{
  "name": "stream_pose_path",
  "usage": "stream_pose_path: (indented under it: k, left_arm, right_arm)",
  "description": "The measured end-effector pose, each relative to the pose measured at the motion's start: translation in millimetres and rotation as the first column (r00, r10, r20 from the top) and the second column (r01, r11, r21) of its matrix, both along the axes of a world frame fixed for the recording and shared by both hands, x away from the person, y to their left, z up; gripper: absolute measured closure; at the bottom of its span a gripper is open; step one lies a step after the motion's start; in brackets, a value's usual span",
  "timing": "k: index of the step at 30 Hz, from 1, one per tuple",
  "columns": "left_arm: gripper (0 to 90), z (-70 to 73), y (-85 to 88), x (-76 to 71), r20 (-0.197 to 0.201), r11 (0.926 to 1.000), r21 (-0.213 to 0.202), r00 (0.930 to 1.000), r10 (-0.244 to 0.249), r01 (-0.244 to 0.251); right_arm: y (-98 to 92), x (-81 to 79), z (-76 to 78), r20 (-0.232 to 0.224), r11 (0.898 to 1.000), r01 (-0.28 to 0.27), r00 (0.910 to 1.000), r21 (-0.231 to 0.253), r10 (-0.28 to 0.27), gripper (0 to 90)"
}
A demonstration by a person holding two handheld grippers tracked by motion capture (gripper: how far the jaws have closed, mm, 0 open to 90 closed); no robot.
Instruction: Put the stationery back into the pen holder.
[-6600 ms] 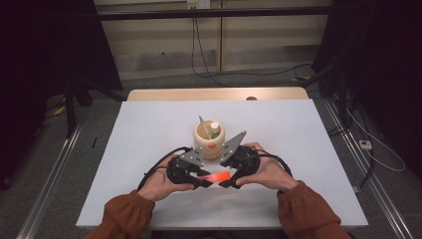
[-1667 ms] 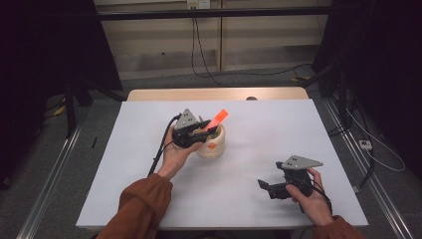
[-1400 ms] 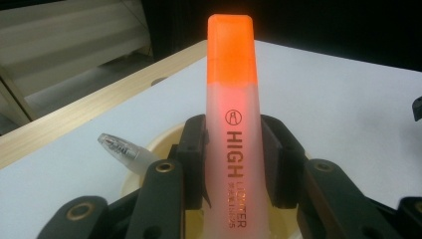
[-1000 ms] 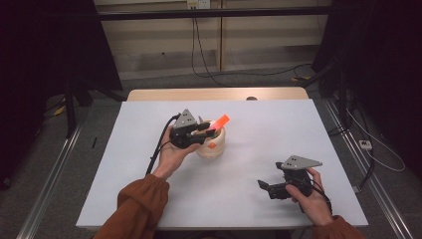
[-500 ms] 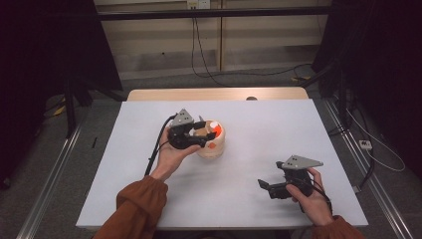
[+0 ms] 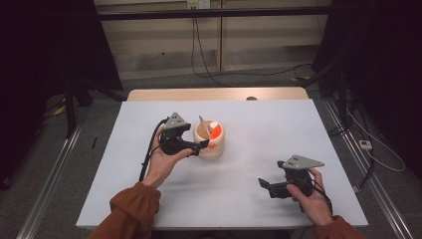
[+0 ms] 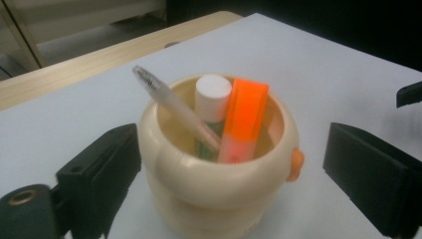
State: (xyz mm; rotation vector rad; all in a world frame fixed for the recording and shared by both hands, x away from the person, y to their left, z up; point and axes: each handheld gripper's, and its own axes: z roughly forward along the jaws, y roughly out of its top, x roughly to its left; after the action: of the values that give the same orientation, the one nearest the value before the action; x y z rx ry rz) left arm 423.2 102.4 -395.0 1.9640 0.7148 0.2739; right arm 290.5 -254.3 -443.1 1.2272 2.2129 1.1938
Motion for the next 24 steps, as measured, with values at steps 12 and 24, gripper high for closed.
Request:
stream_pose_path:
  k: [12, 24]
  left_arm:
    - [4.9, 4.7, 16.4, -20.5, 0.032, 0.9998, -0.017, 0.9994, -0.014, 0.014]
    - [5.1, 0.3, 31.0, -39.8, 0.045, 0.9992, -0.024, 0.9985, 0.031, -0.03]
  right_arm:
    - [-0.6, -0.8, 0.4, 0.008, 1.0, 0.006, 0.9999, 0.003, -0.006, 6.2]
    - [-0.9, -0.6, 1.2, 0.012, 1.0, 0.018, 0.9998, 0.006, -0.018, 6.2]
